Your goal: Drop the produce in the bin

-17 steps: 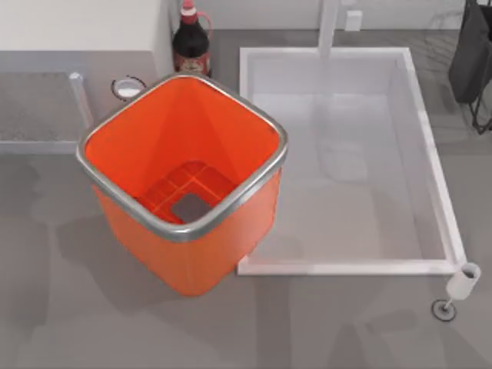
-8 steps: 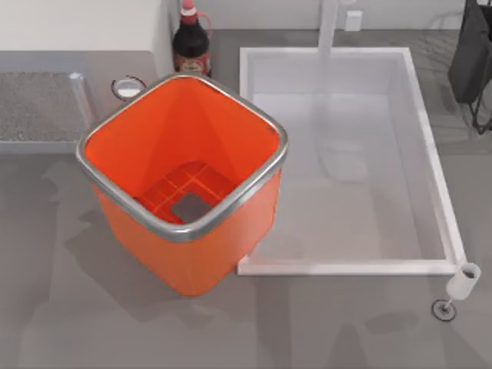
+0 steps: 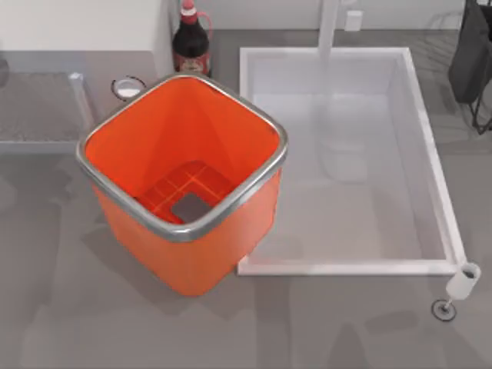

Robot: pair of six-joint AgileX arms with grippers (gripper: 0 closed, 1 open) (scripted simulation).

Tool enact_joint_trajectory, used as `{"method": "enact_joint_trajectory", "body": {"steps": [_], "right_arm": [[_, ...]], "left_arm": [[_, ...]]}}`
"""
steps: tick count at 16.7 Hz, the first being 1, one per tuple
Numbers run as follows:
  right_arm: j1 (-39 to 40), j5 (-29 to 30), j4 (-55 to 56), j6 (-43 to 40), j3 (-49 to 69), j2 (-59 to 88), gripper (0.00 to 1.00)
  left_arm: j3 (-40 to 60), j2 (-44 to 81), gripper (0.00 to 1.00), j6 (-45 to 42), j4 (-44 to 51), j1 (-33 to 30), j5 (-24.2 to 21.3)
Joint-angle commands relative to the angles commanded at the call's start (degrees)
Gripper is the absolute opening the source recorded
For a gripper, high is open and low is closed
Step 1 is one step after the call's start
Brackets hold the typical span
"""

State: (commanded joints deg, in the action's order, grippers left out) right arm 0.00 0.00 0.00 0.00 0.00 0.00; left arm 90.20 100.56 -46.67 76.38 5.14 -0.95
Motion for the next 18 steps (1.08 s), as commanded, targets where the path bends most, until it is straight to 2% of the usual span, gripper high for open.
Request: {"method": "enact_joint_trajectory", "body": {"steps": [3, 6, 12, 18], "right_arm": [[0.0, 0.0, 0.0, 0.0, 0.0, 0.0, 1.0], [0.0, 0.0, 0.0, 0.0, 0.0, 0.0, 1.0], [0.0, 0.0, 0.0, 0.0, 0.0, 0.0, 1.0], [0.0, 0.0, 0.0, 0.0, 0.0, 0.0, 1.0]], "left_arm": [[2.6, 0.2, 0.0, 12.2, 0.5, -4.2, -0.5], [6.1, 1.4, 0.0, 28.8, 1.2, -9.9, -1.1], [15.8, 5.6, 0.0, 69.8, 2.6, -22.5, -0.3], [28.0, 10.2, 0.0, 111.4, 4.4, -33.5, 5.0]]}}
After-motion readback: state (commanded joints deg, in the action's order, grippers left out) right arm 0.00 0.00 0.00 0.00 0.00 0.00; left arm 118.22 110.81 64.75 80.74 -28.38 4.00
